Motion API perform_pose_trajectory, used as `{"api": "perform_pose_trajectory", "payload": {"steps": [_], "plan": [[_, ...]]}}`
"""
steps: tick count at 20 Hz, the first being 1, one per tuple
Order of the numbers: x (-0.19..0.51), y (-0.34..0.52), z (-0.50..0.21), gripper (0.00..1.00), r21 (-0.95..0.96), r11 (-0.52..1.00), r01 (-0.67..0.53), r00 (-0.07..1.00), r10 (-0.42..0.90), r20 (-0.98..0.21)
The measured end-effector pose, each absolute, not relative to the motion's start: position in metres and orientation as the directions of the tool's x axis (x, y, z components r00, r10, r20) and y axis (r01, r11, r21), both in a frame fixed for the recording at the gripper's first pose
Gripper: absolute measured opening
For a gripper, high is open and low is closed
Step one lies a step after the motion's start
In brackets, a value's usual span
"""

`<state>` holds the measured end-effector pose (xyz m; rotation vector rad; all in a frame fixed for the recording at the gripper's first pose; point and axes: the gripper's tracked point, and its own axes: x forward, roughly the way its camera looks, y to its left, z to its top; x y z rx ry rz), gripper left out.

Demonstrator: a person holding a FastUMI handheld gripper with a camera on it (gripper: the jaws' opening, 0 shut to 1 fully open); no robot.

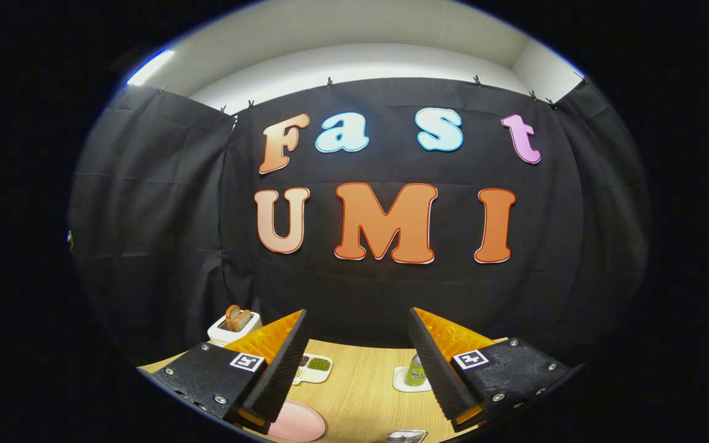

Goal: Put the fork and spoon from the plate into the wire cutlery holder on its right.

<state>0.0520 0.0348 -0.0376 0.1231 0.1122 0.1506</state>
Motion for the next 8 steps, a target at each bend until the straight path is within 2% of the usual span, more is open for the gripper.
{"api": "perform_pose_trajectory", "payload": {"steps": [8], "plan": [[0.0533, 0.0330, -0.0307, 0.96, 0.134, 0.982, -0.136, 0.986, 0.147, -0.080]]}}
